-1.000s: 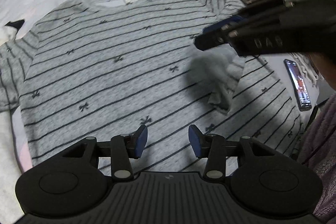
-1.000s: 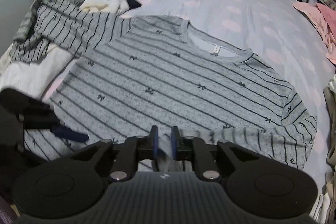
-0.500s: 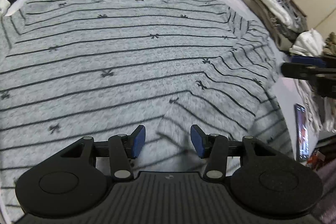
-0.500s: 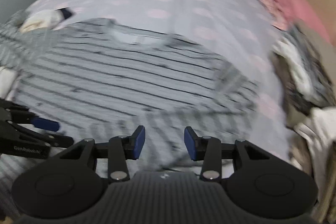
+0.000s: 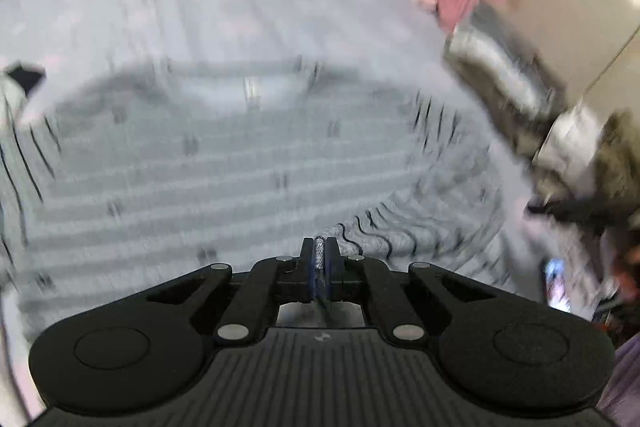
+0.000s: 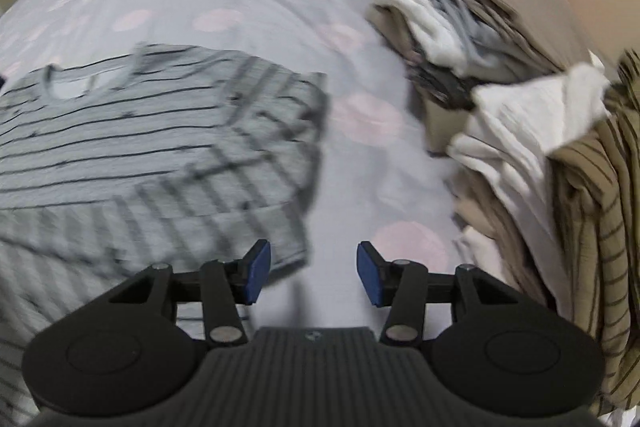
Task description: Fold clothes
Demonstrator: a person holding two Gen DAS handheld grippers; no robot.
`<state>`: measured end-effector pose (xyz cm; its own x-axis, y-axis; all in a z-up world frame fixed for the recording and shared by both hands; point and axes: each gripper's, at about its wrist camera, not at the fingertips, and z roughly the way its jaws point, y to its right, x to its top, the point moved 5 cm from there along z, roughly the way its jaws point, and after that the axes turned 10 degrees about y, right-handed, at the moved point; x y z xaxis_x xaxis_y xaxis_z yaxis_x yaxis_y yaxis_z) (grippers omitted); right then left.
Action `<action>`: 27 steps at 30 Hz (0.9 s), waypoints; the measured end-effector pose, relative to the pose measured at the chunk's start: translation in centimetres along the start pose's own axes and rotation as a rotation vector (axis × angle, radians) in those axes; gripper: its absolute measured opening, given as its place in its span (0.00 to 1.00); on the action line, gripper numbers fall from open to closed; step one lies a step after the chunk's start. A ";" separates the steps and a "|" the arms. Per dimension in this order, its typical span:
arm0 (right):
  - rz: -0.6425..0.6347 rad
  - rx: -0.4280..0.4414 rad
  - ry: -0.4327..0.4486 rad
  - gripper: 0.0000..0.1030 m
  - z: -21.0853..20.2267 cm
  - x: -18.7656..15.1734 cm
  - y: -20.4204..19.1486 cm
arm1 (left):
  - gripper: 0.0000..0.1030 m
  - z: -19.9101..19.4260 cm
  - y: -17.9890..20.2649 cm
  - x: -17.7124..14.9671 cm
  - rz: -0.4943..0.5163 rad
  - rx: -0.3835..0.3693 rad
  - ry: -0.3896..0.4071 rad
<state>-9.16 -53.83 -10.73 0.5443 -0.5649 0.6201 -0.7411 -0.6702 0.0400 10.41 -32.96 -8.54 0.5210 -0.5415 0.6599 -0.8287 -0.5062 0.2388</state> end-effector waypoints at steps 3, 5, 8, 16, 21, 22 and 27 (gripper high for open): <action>0.040 0.019 -0.011 0.50 0.7 0.1 1.0 | 0.02 -1.9 0.3 4.0 0.031 0.024 0.075; 0.057 0.041 -0.014 0.50 1.0 0.2 1.2 | 0.02 -2.9 0.2 6.5 0.060 0.059 0.120; 0.035 0.069 -0.007 0.49 1.2 0.3 0.4 | 0.02 -4.2 -1.1 8.9 0.068 0.120 0.148; -0.038 0.152 0.011 0.49 1.6 0.7 -2.3 | 0.02 -4.6 -8.0 8.4 0.036 0.290 0.109; -0.102 0.194 0.011 0.49 2.0 0.4 -4.1 | 0.04 -2.3 -12.3 6.0 -0.043 0.319 0.066; -0.126 0.201 0.015 0.49 2.1 0.3 -4.6 | 0.05 -1.9 -12.9 5.5 -0.052 0.316 0.064; -0.239 0.219 0.034 0.49 2.4 -0.3 -6.8 | 0.45 -1.0 -14.8 3.7 -0.092 0.323 0.084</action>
<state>-3.32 -50.21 -13.08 0.6766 -0.3656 0.6392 -0.4899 -0.8715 0.0201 24.39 -26.76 -8.89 0.5610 -0.4331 0.7055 -0.6644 -0.7440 0.0716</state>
